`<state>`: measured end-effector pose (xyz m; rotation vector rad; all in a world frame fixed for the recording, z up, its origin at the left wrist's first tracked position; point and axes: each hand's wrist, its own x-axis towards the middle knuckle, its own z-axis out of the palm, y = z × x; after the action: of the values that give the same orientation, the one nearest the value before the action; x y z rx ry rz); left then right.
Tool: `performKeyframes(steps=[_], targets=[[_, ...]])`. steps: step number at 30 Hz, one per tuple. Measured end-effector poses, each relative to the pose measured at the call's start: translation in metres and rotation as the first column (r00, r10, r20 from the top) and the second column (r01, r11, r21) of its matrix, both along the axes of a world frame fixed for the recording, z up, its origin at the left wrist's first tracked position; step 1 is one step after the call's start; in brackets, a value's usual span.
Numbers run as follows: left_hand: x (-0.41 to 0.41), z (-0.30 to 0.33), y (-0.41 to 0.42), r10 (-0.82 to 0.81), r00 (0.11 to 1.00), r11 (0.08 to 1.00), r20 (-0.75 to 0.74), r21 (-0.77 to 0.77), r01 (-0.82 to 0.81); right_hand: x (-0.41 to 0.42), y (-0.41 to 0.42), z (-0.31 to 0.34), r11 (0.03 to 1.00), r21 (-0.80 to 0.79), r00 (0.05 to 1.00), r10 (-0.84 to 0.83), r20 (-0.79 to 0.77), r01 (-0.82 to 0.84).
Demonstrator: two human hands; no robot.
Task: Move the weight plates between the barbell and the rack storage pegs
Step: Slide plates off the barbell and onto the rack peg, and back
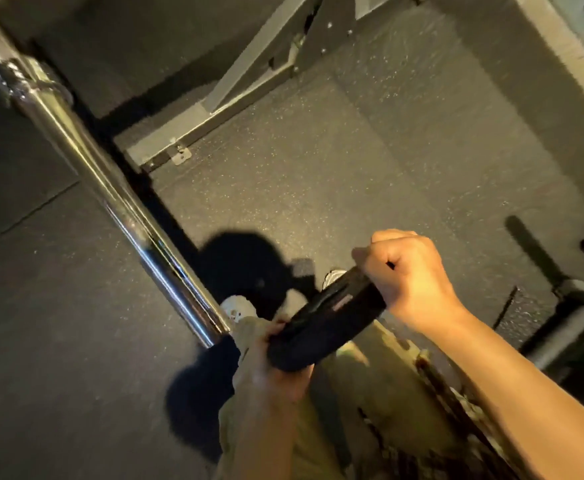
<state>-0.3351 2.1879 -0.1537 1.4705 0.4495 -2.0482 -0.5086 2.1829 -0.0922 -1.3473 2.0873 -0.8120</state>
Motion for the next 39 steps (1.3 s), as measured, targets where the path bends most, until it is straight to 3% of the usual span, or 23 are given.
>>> performKeyframes(steps=[2, 5, 6, 9, 11, 16, 18, 21, 22, 25, 30, 35, 37, 39], targets=[[-0.036, 0.037, -0.022, -0.031, 0.996, 0.998, 0.087, -0.050, 0.035, -0.032, 0.007, 0.033, 0.996, -0.081, 0.998, -0.028, -0.060, 0.023], [-0.083, 0.091, -0.038, -0.065, 0.997, 0.976, -0.041, -0.212, 0.055, -0.079, 0.021, 0.083, 0.974, -0.209, 0.986, -0.116, -0.117, 0.089], [-0.100, 0.109, -0.042, -0.076, 0.986, 0.970, -0.148, -0.241, 0.038, -0.096, 0.024, 0.099, 0.961, -0.243, 0.982, -0.159, -0.103, 0.130], [-0.157, 0.147, -0.048, -0.218, 0.953, 0.902, -0.212, -0.416, 0.114, -0.145, 0.027, 0.144, 0.926, -0.297, 0.963, -0.262, -0.060, 0.233], [-0.190, 0.160, -0.059, -0.254, 0.963, 0.887, -0.088, -0.419, 0.195, -0.170, 0.024, 0.169, 0.891, -0.346, 0.943, -0.330, -0.048, 0.294], [-0.269, 0.225, -0.091, -0.406, 0.910, 0.837, -0.086, -0.435, 0.332, -0.232, 0.007, 0.215, 0.766, -0.462, 0.874, -0.484, 0.044, 0.447], [-0.290, 0.222, -0.110, -0.448, 0.874, 0.820, -0.189, -0.476, 0.318, -0.259, -0.009, 0.226, 0.741, -0.474, 0.852, -0.522, 0.039, 0.475], [-0.341, 0.210, -0.145, -0.459, 0.870, 0.852, -0.183, -0.369, 0.372, -0.299, -0.033, 0.235, 0.716, -0.479, 0.833, -0.550, 0.059, 0.507], [-0.365, 0.216, -0.158, -0.516, 0.852, 0.776, -0.091, -0.470, 0.420, -0.317, -0.045, 0.237, 0.706, -0.484, 0.824, -0.564, 0.057, 0.517], [-0.430, 0.237, -0.210, -0.442, 0.849, 0.892, -0.290, -0.238, 0.384, -0.372, -0.082, 0.246, 0.684, -0.475, 0.791, -0.610, 0.044, 0.554], [-0.538, 0.262, -0.270, -0.471, 0.801, 0.882, -0.370, -0.218, 0.417, -0.465, -0.137, 0.267, 0.679, -0.500, 0.786, -0.618, 0.005, 0.537], [-0.631, 0.281, -0.299, -0.593, 0.769, 0.797, -0.238, -0.310, 0.518, -0.531, -0.149, 0.278, 0.607, -0.536, 0.733, -0.679, 0.033, 0.586], [-0.666, 0.279, -0.304, -0.590, 0.728, 0.807, -0.350, -0.222, 0.547, -0.568, -0.154, 0.277, 0.554, -0.549, 0.703, -0.705, 0.091, 0.626], [-0.702, 0.266, -0.312, -0.531, 0.761, 0.845, -0.372, -0.167, 0.508, -0.611, -0.165, 0.273, 0.529, -0.527, 0.685, -0.713, 0.150, 0.665]])
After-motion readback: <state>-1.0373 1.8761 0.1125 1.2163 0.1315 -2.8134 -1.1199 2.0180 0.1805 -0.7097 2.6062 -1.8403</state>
